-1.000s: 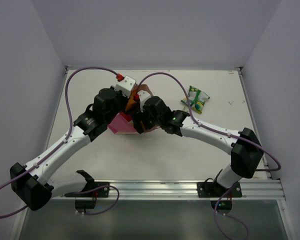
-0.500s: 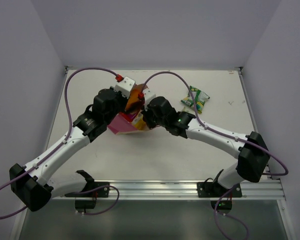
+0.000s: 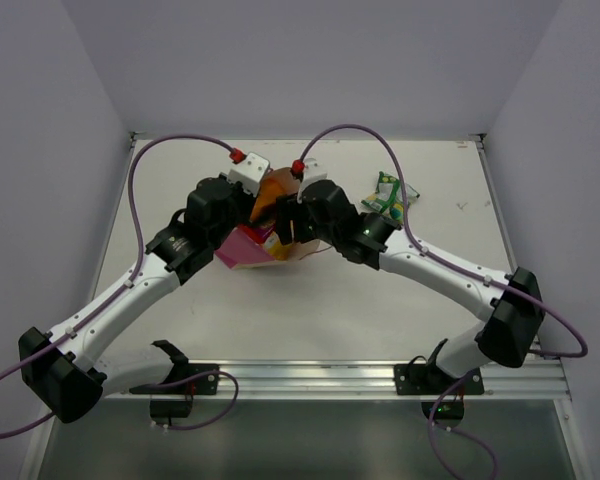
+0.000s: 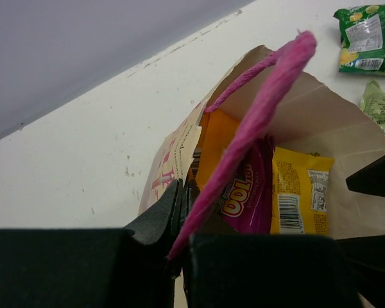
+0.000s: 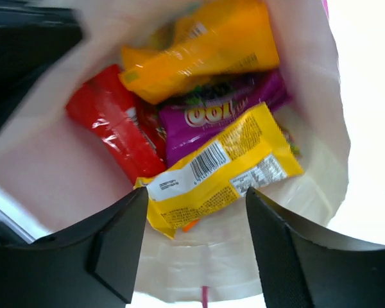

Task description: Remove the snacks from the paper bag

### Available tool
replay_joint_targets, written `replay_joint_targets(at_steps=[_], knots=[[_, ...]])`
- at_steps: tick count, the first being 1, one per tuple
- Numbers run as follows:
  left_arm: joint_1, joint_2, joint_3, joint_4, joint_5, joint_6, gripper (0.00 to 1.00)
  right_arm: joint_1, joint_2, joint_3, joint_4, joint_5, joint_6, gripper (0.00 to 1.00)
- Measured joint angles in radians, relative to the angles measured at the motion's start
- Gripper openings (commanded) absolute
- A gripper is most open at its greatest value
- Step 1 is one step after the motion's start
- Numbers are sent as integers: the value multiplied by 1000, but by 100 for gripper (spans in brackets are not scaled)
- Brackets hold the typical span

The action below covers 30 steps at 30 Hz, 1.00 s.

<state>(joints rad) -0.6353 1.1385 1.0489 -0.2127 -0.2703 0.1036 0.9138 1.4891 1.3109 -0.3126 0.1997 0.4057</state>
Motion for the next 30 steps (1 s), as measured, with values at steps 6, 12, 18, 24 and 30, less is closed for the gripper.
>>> replay_joint_targets(at_steps=[6,12,18,24,30], knots=[[0,0,0,0,-6,-18,0,0,129,57,-97,52,246,74],[0,0,0,2,-6,-34,0,-1,217,90,-151,100,405,61],[0,0,0,3,-6,-37,0,-3,231,95,-147,127,473,19],[0,0,0,2,-13,-37,0,0,182,74,-136,135,459,3],[0,0,0,2,-29,-31,0,-2,46,68,-129,142,395,0]])
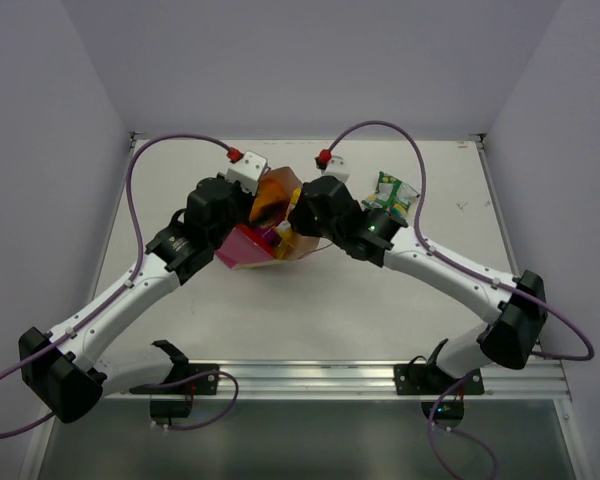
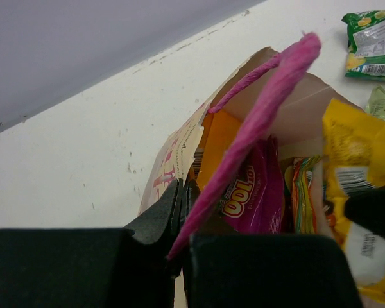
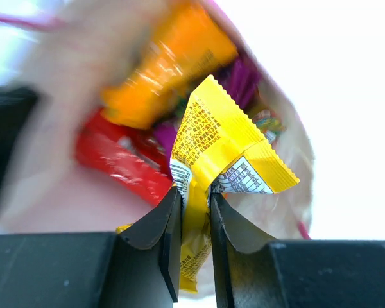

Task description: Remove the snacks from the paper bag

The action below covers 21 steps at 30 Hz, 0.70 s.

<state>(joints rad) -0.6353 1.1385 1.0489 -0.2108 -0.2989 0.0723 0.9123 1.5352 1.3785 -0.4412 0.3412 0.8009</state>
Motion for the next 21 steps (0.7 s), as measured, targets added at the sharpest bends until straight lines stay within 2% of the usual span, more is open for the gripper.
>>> replay_joint_targets(at_steps=[5,11,15,18,21], knots=[[0,0,0,0,-8,5,0,-48,-180,-42,27,8,-60,0],[0,0,-4,4,-13,19,0,-315,-369,-256,66,-26,-113,0],[0,0,-20,15,-17,30,0,-380,-340,-404,69,-82,-148,7],[0,0,-31,19,-15,43,0,-381,-236,-472,82,-144,-155,10],[0,0,-34,21,-12,52,0,-381,-106,-487,99,-196,-163,19]])
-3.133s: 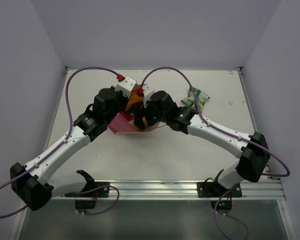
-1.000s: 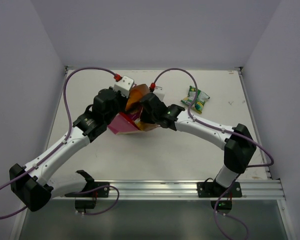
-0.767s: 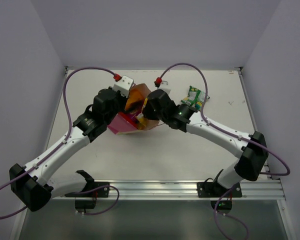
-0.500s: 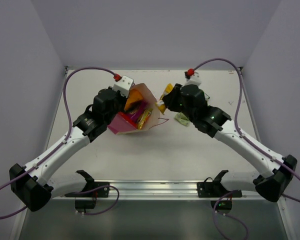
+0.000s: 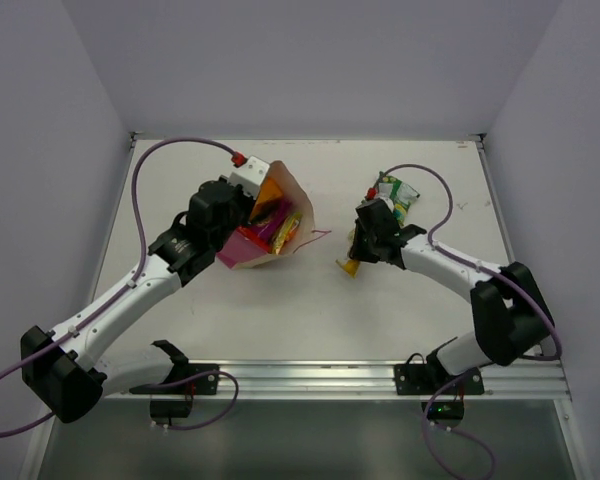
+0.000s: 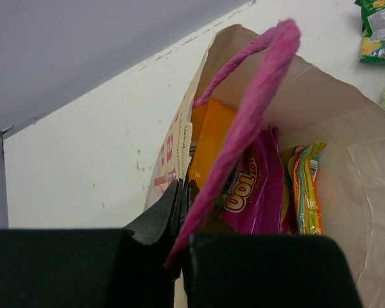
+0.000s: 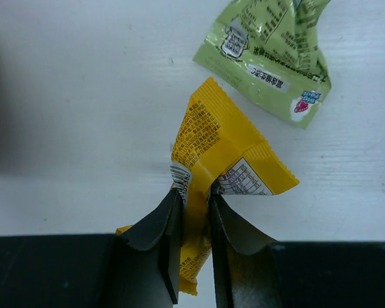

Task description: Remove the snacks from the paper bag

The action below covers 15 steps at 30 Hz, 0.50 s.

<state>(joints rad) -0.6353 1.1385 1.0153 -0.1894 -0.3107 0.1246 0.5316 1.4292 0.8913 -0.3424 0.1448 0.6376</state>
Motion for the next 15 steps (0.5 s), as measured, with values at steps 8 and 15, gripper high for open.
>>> replay_joint_targets(at_steps=[8,15], knots=[[0,-10,0,1,21,31,0,0,114,28,-4,-67,-47,83],[0,-23,0,0,57,37,0,50,-146,227,-69,-57,-109,81]])
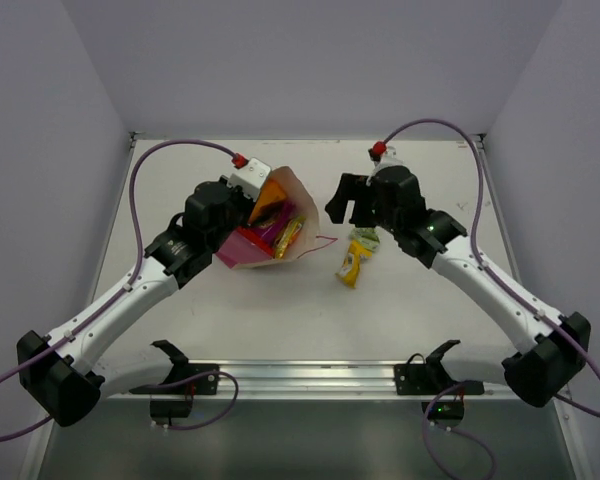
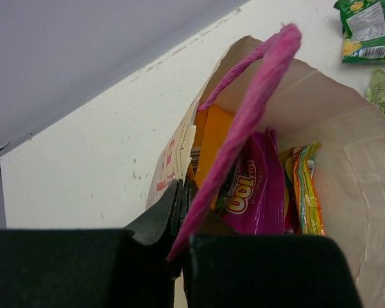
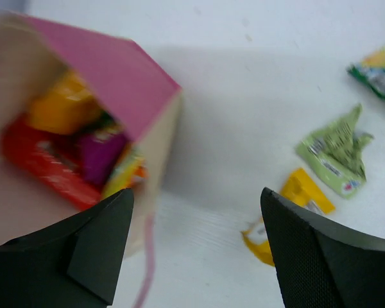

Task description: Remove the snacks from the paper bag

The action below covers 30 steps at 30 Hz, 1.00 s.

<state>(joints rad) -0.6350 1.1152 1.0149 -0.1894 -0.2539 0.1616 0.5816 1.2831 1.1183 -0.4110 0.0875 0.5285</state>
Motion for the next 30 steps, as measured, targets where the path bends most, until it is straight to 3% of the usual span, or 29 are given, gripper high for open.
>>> replay_joint_targets(at_steps=[5,11,16,30], knots=[[0,0,0,0,18,-2,0,134,-72,185,23,8,11,75],[0,0,0,0,36,-10,0,248,80,270,58,9,97,66],[0,0,0,0,42,-20,0,260,274,250,63,7,186,58],[0,1,0,-1,44,-76,0,261,410,230,153,79,349,53]])
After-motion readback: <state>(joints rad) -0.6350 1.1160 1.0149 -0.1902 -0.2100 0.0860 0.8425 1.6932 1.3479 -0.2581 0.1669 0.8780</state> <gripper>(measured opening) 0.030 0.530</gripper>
